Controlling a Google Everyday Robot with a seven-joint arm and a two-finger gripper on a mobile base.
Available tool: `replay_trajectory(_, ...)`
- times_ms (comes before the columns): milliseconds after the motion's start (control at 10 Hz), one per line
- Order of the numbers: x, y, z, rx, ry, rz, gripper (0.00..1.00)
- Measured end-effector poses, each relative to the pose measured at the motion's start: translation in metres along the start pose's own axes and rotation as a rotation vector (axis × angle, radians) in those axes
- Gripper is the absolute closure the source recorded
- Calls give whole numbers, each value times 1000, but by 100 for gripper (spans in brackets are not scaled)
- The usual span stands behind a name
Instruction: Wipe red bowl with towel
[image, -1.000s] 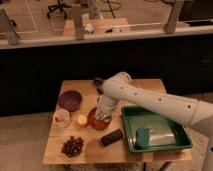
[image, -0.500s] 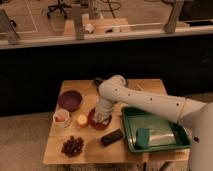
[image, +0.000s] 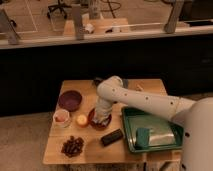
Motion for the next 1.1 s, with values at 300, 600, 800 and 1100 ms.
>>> replay_trajectory(300, 15, -16, -1, 6, 9, 31, 100)
replay_trajectory(600, 8, -26, -1, 15, 9, 34, 100)
replay_trajectory(800, -3, -27, 0, 14, -1, 21, 100)
replay_trajectory(1100, -12, -10, 0, -9, -33, -6, 100)
